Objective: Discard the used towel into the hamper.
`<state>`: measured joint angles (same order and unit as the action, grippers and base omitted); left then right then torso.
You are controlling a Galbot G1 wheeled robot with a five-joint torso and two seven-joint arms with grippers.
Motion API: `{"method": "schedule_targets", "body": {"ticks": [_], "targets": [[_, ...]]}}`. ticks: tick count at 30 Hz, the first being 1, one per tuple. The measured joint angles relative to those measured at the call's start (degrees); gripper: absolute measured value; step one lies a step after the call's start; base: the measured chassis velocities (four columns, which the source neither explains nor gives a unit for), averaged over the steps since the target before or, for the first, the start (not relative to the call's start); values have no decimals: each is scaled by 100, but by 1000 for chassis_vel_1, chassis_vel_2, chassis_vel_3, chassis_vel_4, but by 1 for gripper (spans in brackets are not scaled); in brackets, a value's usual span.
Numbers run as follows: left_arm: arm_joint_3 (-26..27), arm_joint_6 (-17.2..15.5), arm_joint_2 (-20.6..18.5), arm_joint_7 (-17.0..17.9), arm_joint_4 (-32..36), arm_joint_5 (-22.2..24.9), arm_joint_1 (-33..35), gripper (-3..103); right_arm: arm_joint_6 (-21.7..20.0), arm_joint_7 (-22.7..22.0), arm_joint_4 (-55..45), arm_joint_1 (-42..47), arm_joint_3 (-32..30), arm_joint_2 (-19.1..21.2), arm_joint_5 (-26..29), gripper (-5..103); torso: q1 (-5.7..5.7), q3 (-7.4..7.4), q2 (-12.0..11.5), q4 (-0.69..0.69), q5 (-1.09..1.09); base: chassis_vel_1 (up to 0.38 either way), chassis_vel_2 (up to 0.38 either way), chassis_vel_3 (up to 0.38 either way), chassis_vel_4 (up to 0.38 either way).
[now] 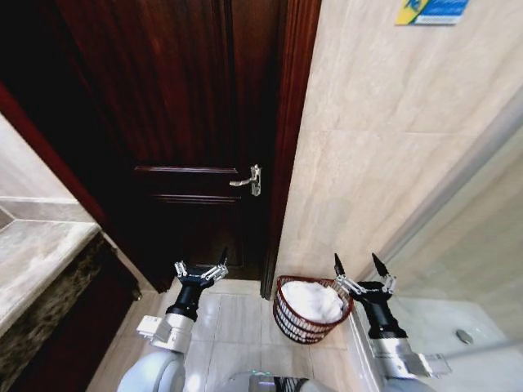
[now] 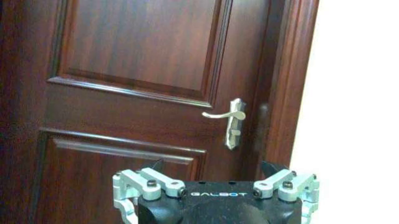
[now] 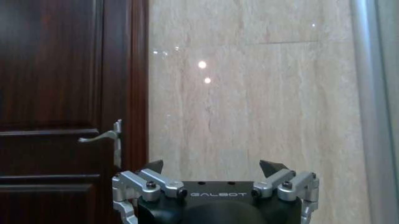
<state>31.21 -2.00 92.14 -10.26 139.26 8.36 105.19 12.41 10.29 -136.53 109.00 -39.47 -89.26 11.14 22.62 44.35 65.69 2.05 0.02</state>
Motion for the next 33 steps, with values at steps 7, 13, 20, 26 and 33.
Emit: {"method": "schedule_targets", "body": {"ticks": [7, 13, 20, 26, 33], "targets": [[0, 0, 0, 0, 0, 0, 1, 100, 0, 0, 0, 2, 0, 0, 0, 100, -7, -4, 1, -2, 0, 204, -216, -205, 205], [0, 0, 0, 0, 0, 0, 0, 100, 0, 0, 0, 1, 0, 0, 0, 100, 3, 8, 22, -2, -2, 74, -44, -57, 75], [0, 0, 0, 0, 1, 0, -1, 100, 0, 0, 0, 0, 0, 0, 0, 100, 113, 131, 252, -3, -2, -14, 12, 10, -14], [0, 0, 0, 0, 0, 0, 0, 100, 0, 0, 0, 1, 0, 0, 0, 100, 136, 164, 319, -3, -2, 0, 0, 0, 0], [0, 0, 0, 0, 0, 0, 1, 100, 0, 0, 0, 1, 1, 0, 0, 100, 143, 170, 323, -2, -3, 0, -7, -3, 9]]}}
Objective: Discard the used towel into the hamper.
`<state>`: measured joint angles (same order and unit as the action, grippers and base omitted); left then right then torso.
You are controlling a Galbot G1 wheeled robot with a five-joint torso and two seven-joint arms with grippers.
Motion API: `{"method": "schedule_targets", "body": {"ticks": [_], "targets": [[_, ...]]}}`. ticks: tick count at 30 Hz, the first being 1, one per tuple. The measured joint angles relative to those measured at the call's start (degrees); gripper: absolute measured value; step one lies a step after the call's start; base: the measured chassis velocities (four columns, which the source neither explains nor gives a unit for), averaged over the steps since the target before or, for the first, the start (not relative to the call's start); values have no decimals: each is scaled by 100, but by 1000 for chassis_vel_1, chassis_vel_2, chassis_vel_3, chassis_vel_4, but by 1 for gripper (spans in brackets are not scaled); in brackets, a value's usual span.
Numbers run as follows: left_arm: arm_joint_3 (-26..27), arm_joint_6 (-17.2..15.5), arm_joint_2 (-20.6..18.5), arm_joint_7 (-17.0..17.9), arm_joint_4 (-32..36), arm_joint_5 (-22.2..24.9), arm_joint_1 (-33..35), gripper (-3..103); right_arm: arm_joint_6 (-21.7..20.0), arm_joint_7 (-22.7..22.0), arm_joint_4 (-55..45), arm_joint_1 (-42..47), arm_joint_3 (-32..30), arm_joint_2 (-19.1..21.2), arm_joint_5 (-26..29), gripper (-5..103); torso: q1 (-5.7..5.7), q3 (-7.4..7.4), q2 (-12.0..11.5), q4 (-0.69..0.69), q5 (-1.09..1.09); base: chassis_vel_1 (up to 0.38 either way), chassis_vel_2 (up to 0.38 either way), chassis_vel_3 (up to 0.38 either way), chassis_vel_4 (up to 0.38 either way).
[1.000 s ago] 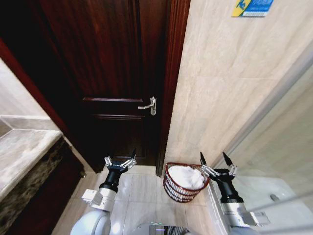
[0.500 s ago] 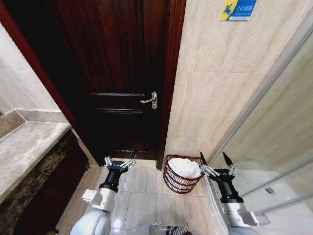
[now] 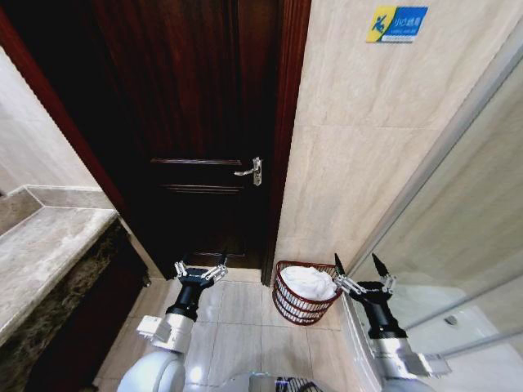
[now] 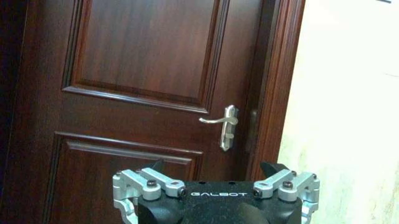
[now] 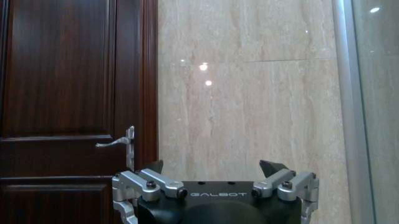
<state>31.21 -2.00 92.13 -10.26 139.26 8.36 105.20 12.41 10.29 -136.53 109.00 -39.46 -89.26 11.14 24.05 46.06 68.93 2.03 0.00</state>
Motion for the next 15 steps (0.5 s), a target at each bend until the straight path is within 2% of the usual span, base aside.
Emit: {"method": "schedule_targets", "body": {"ticks": [4, 12, 15], "targets": [[0, 0, 0, 0, 0, 0, 0, 100, 0, 0, 0, 0, 0, 0, 0, 100, 0, 0, -3, 0, 0, 21, -98, -15, 98], [-2, 0, 2, -1, 0, 0, 1, 100, 0, 0, 0, 1, -2, 0, 0, 100, -15, -10, -8, 0, 4, 0, -225, -2, 224], [-2, 0, 2, -1, 0, 0, 1, 100, 0, 0, 0, 2, -3, 1, 0, 100, -14, -10, -13, -1, 3, -12, -91, 9, 144]]}}
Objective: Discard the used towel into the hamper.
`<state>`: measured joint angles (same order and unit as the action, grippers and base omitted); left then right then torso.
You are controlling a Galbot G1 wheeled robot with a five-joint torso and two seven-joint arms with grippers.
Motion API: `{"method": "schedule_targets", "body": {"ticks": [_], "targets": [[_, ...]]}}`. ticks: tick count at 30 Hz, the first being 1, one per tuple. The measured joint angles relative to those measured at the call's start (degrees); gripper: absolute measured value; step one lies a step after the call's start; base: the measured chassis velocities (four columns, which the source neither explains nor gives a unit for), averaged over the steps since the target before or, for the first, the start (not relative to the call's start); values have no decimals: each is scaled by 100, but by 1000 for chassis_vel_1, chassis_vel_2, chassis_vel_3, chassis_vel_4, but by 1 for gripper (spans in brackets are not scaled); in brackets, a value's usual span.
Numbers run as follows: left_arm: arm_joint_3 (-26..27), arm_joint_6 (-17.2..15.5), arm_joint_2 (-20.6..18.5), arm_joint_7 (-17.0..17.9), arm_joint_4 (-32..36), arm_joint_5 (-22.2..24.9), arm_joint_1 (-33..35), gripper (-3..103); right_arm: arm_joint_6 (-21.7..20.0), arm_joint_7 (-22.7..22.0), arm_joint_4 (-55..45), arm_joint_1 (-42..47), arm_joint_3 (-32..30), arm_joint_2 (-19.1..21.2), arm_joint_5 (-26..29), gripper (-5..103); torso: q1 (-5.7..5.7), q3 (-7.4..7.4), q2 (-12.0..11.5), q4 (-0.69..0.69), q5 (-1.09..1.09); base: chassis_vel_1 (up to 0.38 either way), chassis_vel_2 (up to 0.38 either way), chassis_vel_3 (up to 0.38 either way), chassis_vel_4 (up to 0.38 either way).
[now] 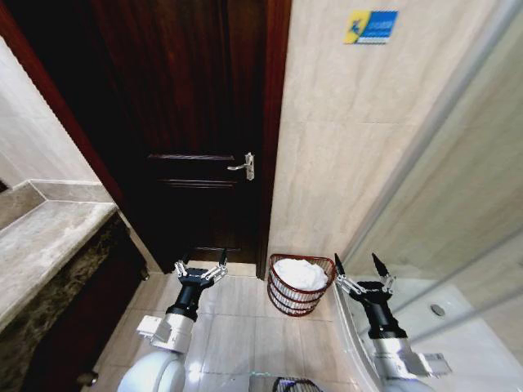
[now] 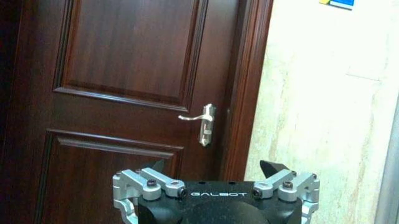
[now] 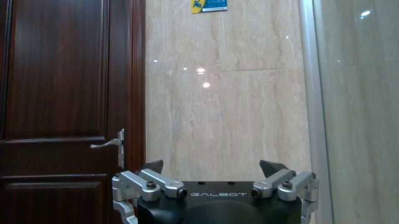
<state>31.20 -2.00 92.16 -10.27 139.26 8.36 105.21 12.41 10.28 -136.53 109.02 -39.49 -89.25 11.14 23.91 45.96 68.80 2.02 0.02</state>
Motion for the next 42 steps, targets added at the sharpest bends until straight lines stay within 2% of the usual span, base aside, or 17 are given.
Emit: {"method": "schedule_targets", "body": {"ticks": [3, 16, 20, 42], "targets": [[1, 0, -2, 0, 0, 0, -2, 100, 0, 0, 0, -2, 3, 0, 0, 100, 4, 1, -6, 1, -5, -11, 9, -1, -23], [2, 0, -2, 0, 0, 0, -2, 100, 0, 0, 0, -2, 2, 0, 0, 100, 1, -4, -11, 0, 0, 36, 61, -37, -69], [2, 0, -3, 0, 0, 0, -1, 100, 0, 0, -1, -2, 2, -1, 0, 100, 0, -5, -12, 0, -6, 82, 55, -96, -60], [2, 0, -2, 0, 0, 0, -1, 100, 0, 0, 0, -2, 2, -1, 0, 100, -2, -7, -17, 0, -2, 12, 7, -6, -10]]}}
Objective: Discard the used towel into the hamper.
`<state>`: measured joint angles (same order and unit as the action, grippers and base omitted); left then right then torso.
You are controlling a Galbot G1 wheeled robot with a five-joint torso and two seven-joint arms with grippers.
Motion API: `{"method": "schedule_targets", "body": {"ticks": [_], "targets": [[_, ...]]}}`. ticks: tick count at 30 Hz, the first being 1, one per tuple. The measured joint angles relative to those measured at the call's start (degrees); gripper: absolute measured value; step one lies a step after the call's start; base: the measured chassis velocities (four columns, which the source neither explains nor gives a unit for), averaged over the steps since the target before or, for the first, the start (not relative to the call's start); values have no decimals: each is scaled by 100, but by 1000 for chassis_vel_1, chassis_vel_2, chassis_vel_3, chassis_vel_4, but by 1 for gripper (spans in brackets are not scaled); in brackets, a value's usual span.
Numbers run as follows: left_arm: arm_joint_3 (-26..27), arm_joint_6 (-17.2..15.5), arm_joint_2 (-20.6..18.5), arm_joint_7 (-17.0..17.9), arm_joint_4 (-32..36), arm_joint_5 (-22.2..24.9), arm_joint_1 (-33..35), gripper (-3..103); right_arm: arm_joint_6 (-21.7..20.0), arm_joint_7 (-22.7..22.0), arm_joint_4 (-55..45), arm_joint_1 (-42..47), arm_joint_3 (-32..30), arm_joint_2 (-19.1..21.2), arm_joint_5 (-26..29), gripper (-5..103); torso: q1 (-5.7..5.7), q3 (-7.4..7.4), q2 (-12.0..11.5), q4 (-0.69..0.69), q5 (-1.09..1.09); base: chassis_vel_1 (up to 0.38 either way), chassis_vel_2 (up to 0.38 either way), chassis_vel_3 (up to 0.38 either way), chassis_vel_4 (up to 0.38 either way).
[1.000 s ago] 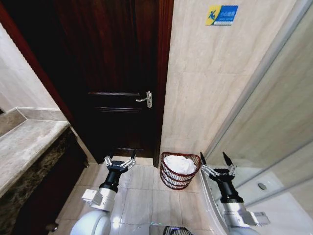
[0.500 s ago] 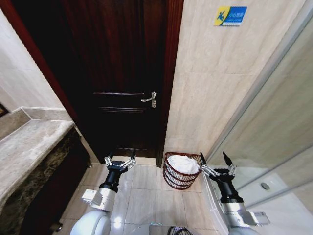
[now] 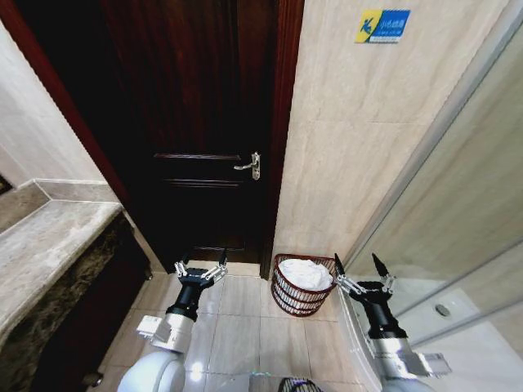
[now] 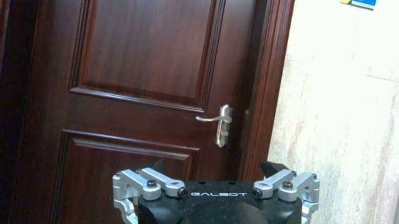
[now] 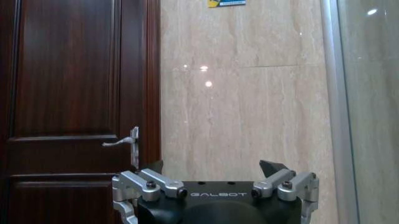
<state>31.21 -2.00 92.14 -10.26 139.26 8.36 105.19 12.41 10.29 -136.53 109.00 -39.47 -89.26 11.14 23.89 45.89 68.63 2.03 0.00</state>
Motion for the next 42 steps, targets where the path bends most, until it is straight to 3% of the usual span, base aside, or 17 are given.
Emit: {"method": "schedule_targets", "body": {"ticks": [22, 42], "targets": [[0, 0, 0, 0, 0, 0, 0, 100, 0, 0, 0, 0, 0, 0, 0, 100, 0, 0, -2, 0, 0, 0, 0, 0, 0], [0, 0, 0, 0, 0, 0, 0, 100, 0, 0, 0, 0, 0, 0, 0, 100, -1, -2, -2, 0, 0, 102, -112, -108, 106]]}}
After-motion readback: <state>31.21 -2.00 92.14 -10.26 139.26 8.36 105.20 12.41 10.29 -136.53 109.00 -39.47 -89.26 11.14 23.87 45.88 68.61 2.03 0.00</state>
